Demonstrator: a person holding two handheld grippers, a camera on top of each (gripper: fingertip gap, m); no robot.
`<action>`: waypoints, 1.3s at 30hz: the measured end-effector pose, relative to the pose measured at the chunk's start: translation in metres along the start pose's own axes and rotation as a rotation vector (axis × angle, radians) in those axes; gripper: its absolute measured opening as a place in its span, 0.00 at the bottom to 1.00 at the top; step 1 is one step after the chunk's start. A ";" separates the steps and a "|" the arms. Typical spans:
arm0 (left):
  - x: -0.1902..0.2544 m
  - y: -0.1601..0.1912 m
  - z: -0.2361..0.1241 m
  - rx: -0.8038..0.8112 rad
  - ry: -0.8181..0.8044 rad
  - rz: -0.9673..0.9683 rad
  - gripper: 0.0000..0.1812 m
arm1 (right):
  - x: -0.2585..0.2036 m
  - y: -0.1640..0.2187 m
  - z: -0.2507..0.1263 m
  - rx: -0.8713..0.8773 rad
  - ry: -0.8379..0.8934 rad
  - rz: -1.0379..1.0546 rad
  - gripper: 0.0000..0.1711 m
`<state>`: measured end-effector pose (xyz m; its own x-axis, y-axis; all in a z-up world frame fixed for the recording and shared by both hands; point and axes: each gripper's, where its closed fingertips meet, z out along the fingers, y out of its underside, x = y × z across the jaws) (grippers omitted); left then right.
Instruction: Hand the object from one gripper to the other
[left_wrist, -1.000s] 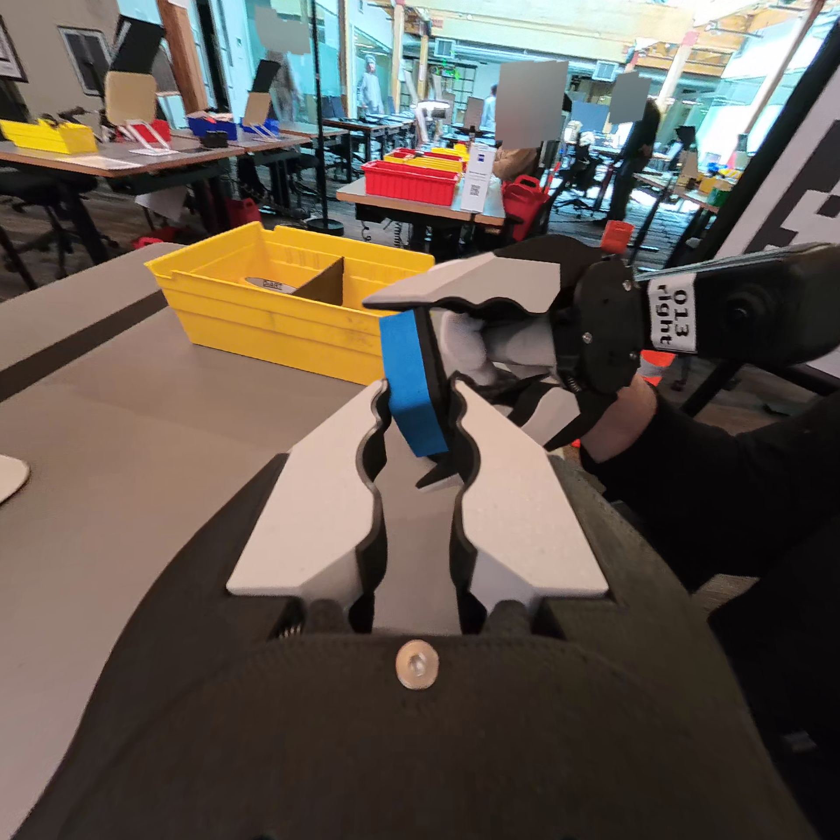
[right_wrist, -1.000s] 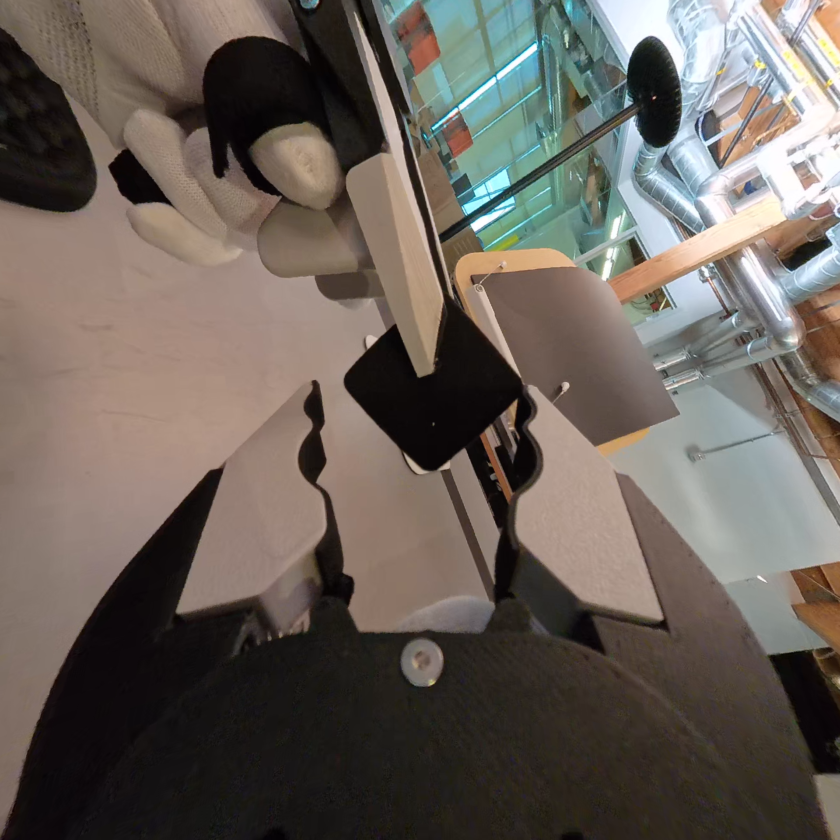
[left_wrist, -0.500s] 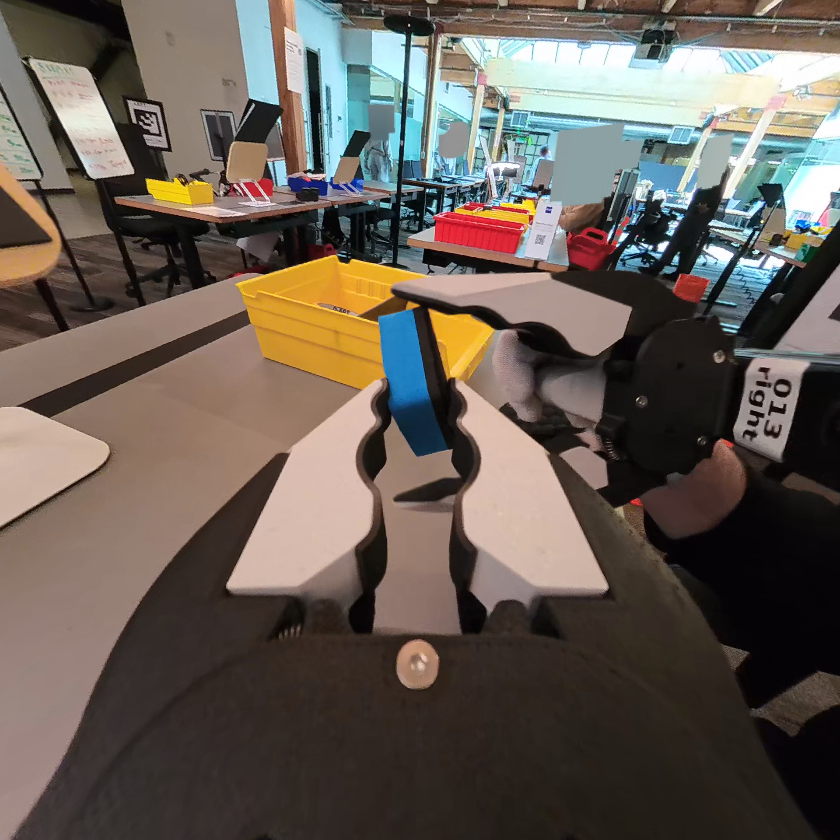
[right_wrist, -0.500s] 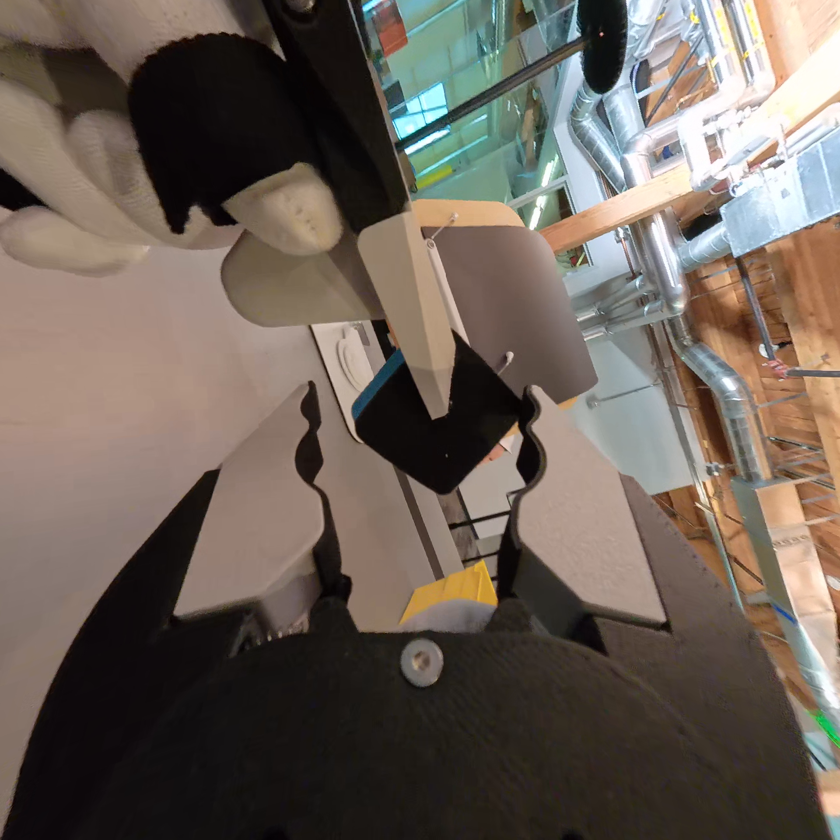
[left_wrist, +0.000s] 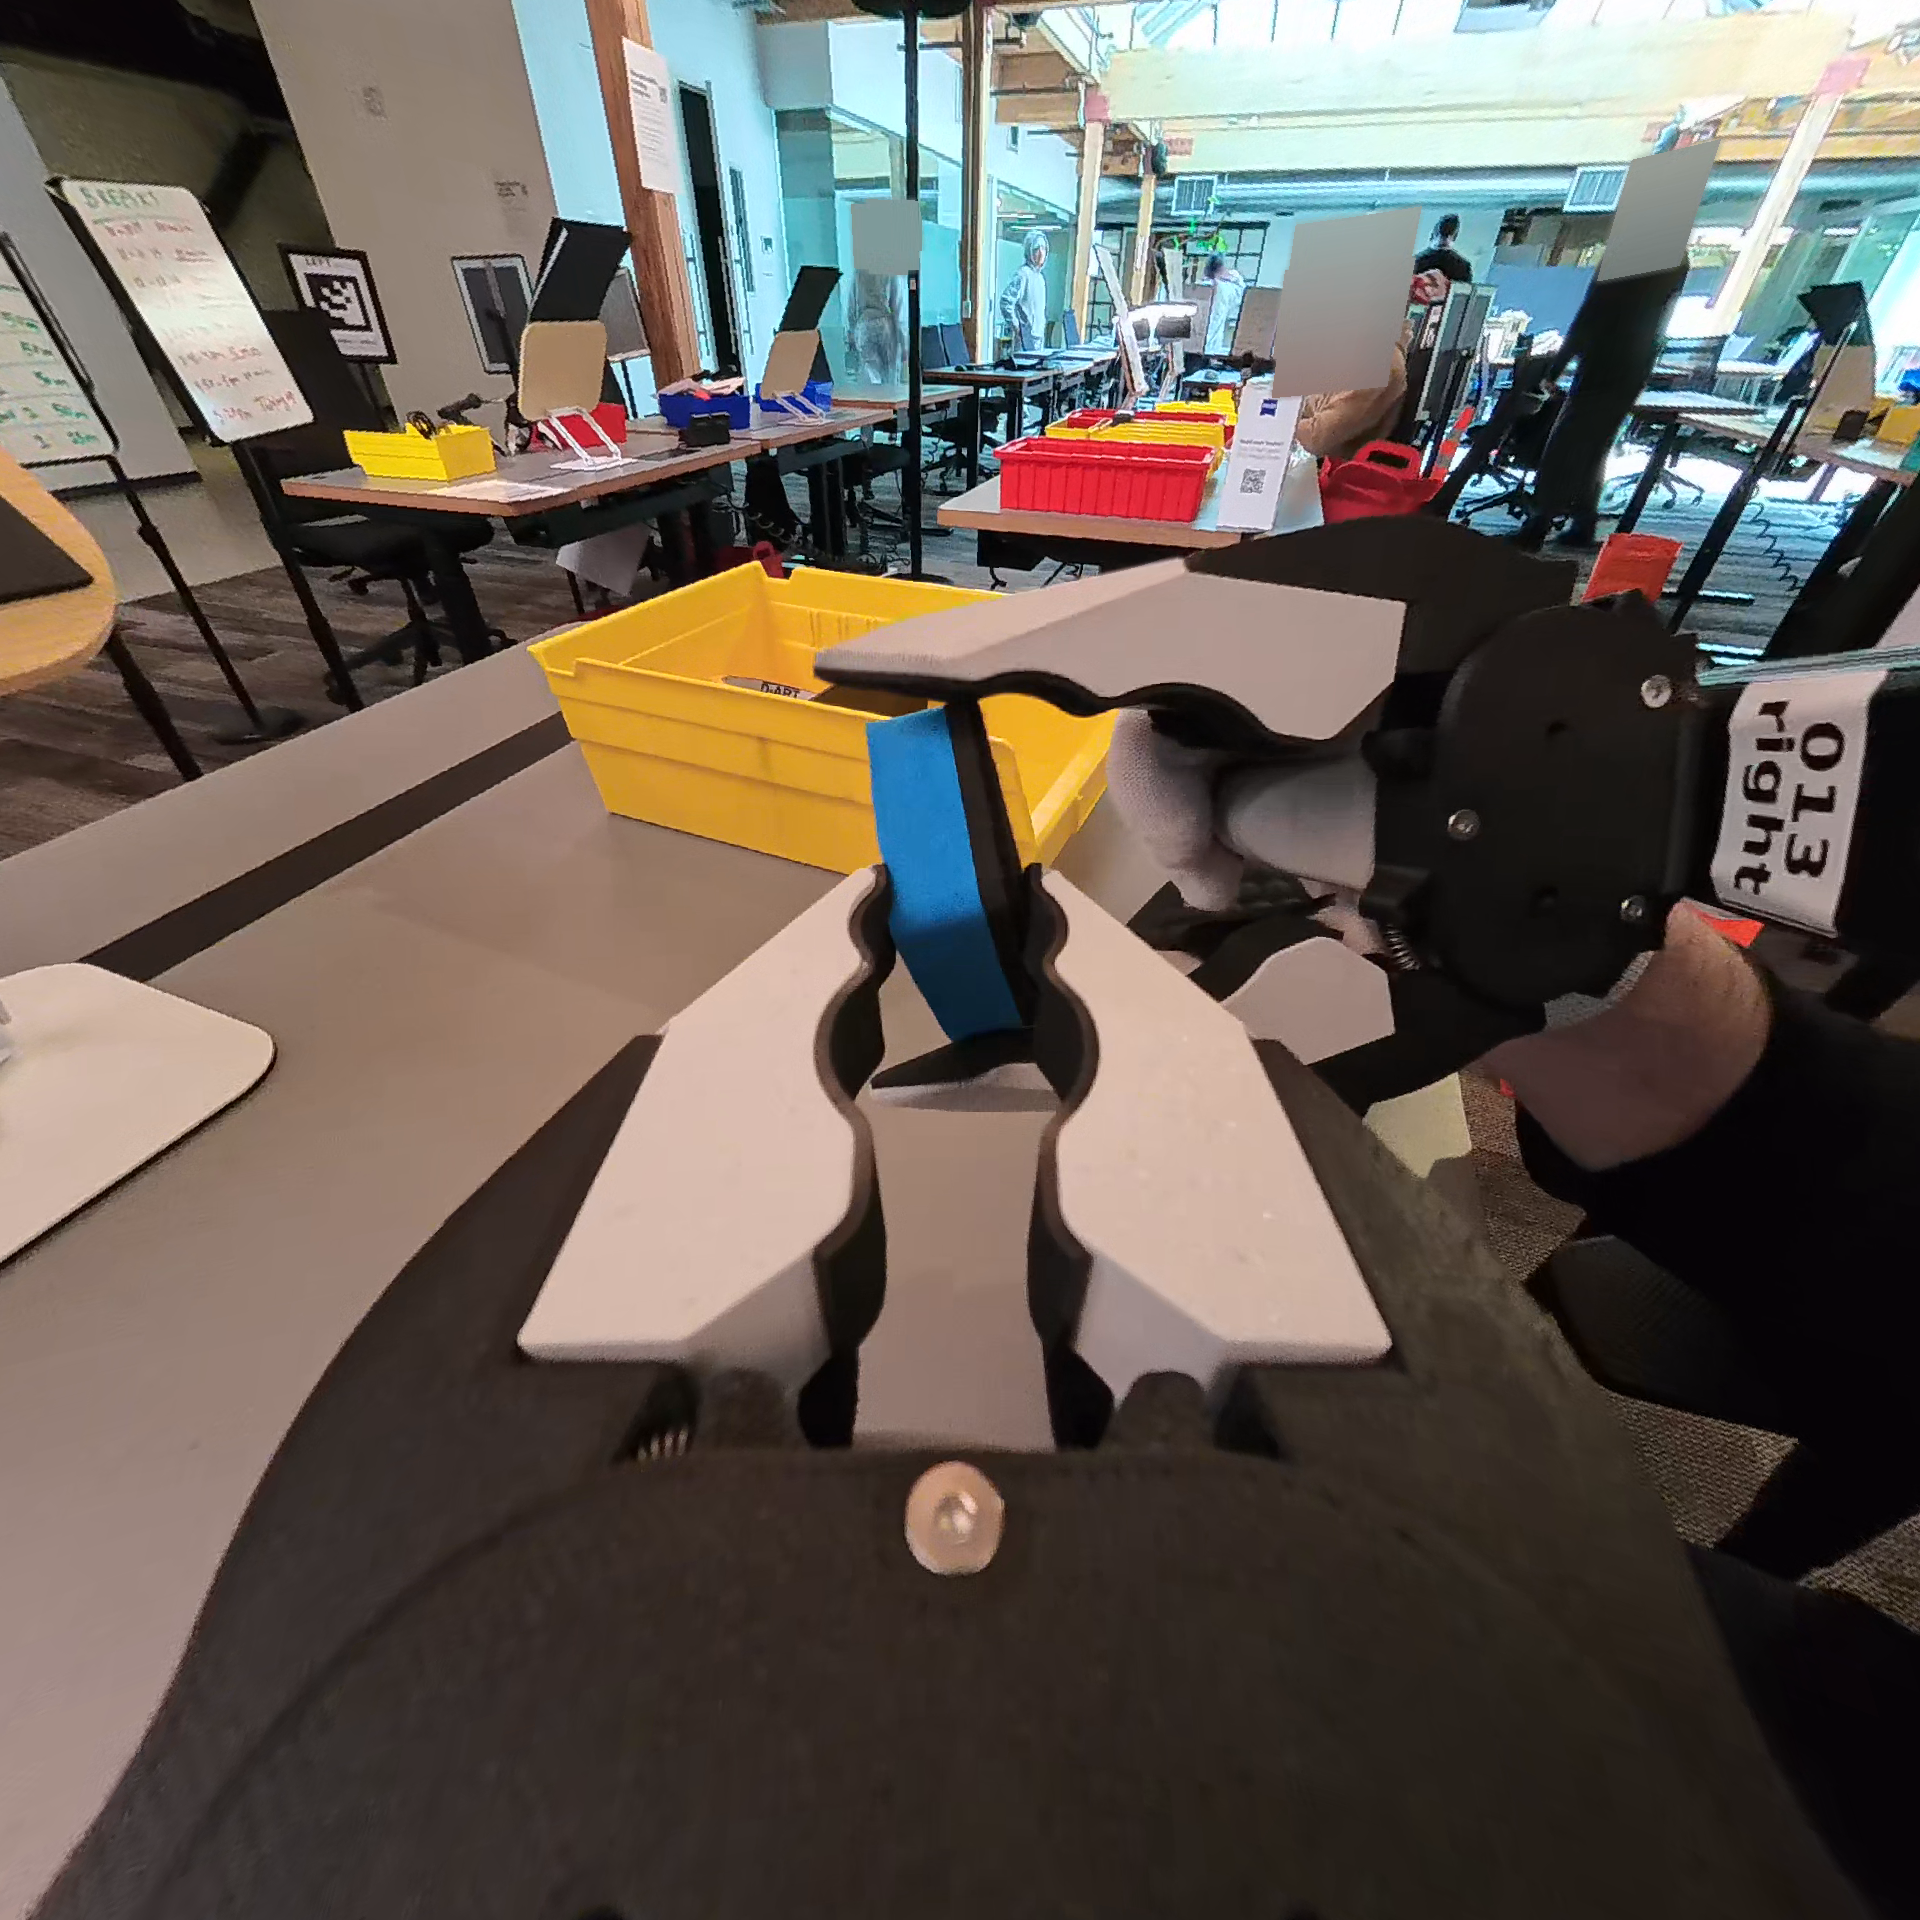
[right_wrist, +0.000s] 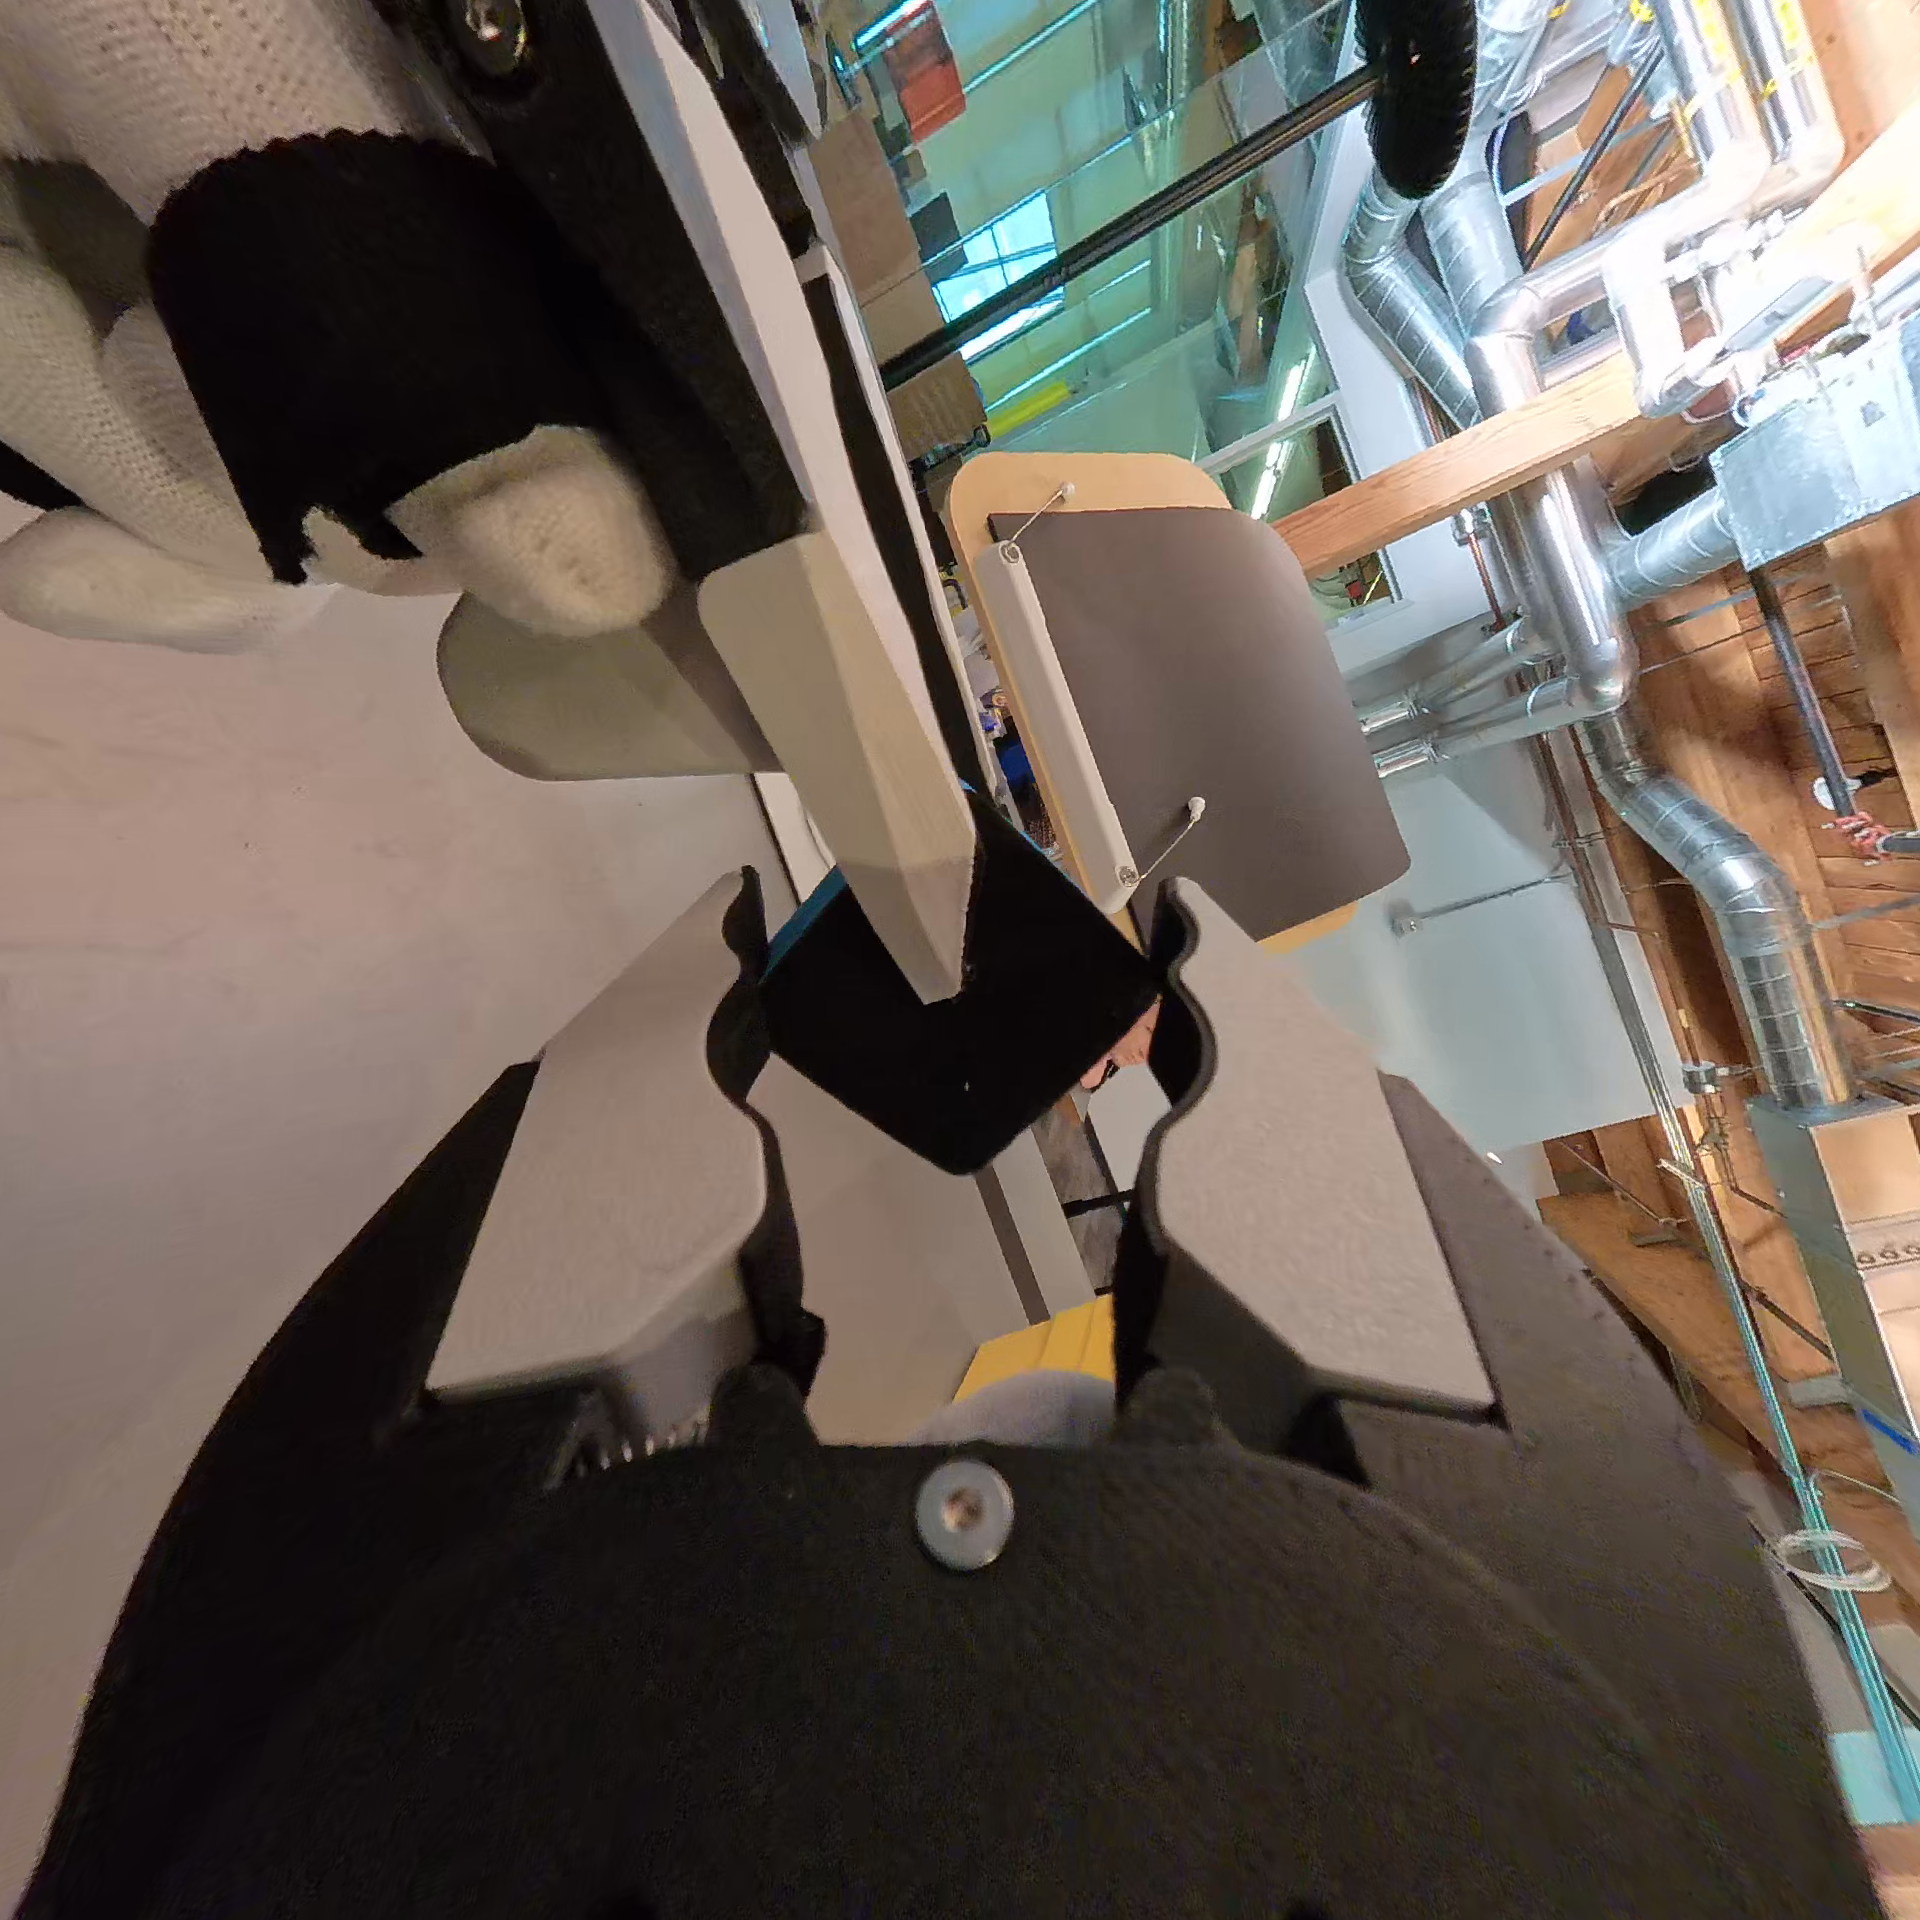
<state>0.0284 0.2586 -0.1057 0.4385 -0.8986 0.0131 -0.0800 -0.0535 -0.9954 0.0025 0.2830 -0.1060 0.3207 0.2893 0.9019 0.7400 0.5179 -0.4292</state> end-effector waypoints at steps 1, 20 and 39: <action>0.000 0.000 0.000 -0.001 0.001 0.004 0.12 | 0.000 0.000 0.000 -0.001 -0.003 0.001 0.42; 0.043 -0.029 -0.029 0.063 0.511 -0.404 0.45 | 0.021 -0.054 -0.076 0.572 -0.207 0.300 0.40; 0.086 -0.015 -0.030 0.089 0.697 -0.451 0.39 | -0.016 -0.074 -0.069 0.508 -0.247 0.048 0.40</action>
<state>0.0402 0.1687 -0.0865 -0.2452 -0.8645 0.4388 0.0548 -0.4643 -0.8840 -0.0166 0.1840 -0.0849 0.1541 0.4701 0.8691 0.3308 0.8043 -0.4937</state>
